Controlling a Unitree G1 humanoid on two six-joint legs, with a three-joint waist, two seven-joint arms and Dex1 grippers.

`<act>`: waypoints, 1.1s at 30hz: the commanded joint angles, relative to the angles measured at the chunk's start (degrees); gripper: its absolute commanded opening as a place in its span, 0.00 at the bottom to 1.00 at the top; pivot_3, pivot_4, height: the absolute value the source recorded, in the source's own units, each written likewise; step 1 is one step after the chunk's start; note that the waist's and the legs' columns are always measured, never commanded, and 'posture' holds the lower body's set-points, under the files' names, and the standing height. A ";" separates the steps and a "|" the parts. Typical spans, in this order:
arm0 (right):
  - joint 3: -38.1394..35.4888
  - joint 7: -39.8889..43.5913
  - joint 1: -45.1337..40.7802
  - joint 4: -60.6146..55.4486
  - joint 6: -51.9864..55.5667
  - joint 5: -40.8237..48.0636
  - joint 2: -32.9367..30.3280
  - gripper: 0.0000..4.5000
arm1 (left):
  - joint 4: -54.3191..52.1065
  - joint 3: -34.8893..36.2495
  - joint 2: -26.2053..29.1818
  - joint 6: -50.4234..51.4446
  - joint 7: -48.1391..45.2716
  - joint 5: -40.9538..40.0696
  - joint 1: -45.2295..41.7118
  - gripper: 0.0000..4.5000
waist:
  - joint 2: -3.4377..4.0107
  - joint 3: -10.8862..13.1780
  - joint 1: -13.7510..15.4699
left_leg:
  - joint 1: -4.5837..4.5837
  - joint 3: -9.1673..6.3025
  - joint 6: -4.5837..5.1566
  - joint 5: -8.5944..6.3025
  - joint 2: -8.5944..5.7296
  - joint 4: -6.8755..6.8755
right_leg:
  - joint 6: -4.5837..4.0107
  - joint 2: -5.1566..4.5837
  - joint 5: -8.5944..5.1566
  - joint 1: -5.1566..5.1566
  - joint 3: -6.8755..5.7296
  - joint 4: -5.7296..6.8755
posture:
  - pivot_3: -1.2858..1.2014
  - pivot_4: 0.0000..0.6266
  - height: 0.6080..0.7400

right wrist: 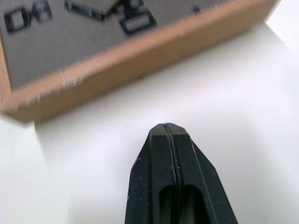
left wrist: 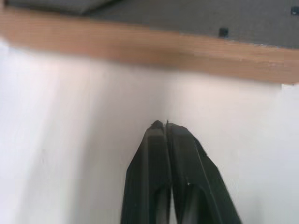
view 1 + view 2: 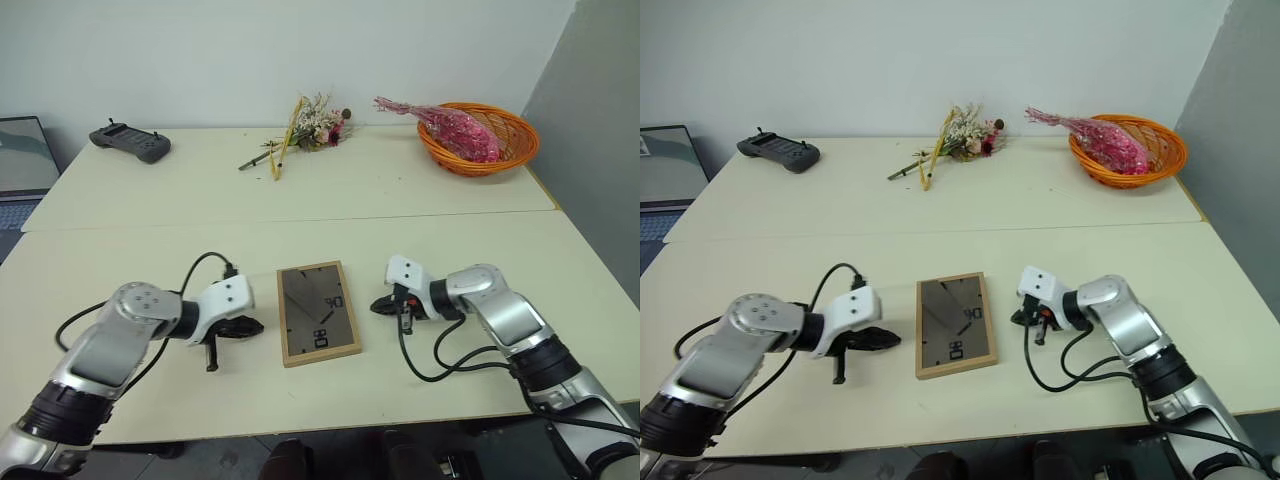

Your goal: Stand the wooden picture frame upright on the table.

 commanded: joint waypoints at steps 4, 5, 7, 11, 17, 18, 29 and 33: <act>1.15 -3.26 -1.02 5.31 -16.76 -5.55 -1.39 0.00 | 5.29 14.23 -0.66 40.29 -2.85 -25.62 -7.29 0.37 | -0.02 0.01 0.20 | -0.01 -0.02 0.02 -0.01 -0.04 0.01 | 0.02 0.00 -0.01 0.03 -0.07 0.01 | 0.52 0.24 1.00; 1.47 -3.70 -1.47 6.69 -18.52 -6.41 -1.33 0.00 | 5.80 14.23 -0.20 42.74 -2.78 -26.79 -7.11 0.42 | -0.04 0.02 0.20 | -0.01 -0.06 0.02 -0.01 -0.06 0.04 | 0.04 0.01 -0.02 0.06 -0.14 0.01 | 0.52 0.24 1.00; 1.86 -3.80 -2.21 8.75 -20.32 -7.12 -1.07 0.00 | 6.83 14.53 -0.49 47.29 -1.00 -28.38 -6.46 0.52 | -0.03 0.01 -0.06 | 0.03 -0.02 0.02 -0.01 -0.08 0.06 | 0.04 0.00 -0.02 0.07 -0.07 0.02 | 0.52 0.24 1.00; 1.32 -3.20 -2.55 8.55 -17.95 -5.64 0.59 0.00 | 9.07 18.09 -5.41 53.86 4.88 -30.42 -6.00 0.70 | -0.04 0.01 -0.02 | 0.12 -0.05 -0.01 0.01 -0.06 0.06 | 0.05 -0.02 -0.03 0.13 0.01 0.01 | 0.52 0.24 1.00; 2.35 -3.69 -1.23 3.93 -13.52 -5.08 4.14 0.00 | 10.16 20.73 -15.93 53.13 13.85 -29.79 -3.54 0.95 | -0.03 -0.04 0.11 | 0.17 -0.14 -0.05 0.02 -0.06 0.06 | 0.04 -0.05 -0.02 0.18 0.02 0.04 | 0.52 0.24 1.00; 2.66 -3.77 -1.11 3.49 -13.05 -5.24 4.76 0.00 | 10.65 20.75 -17.16 52.53 14.90 -29.62 -3.28 0.99 | -0.03 -0.04 0.10 | 0.18 -0.14 -0.07 0.04 -0.07 0.06 | 0.04 -0.05 -0.03 0.18 0.05 0.05 | 0.52 0.24 1.00; 4.99 -4.63 -1.29 -0.18 -8.86 -5.33 9.36 0.00 | 11.30 19.57 -23.61 50.91 20.74 -32.09 -2.46 0.99 | 0.24 -0.27 0.78 | 0.28 -0.16 -0.09 0.04 -0.20 0.05 | 0.03 -0.18 -0.02 0.30 0.03 0.01 | 0.52 0.24 1.00; 5.32 -5.16 -0.61 -1.52 -7.31 -4.76 10.50 0.00 | 10.64 20.04 -25.21 52.22 22.37 -33.73 -2.83 0.99 | 0.25 -0.30 1.10 | 0.29 -0.17 -0.10 0.04 -0.21 0.05 | 0.03 -0.19 -0.02 0.31 0.03 0.01 | 0.52 0.24 1.00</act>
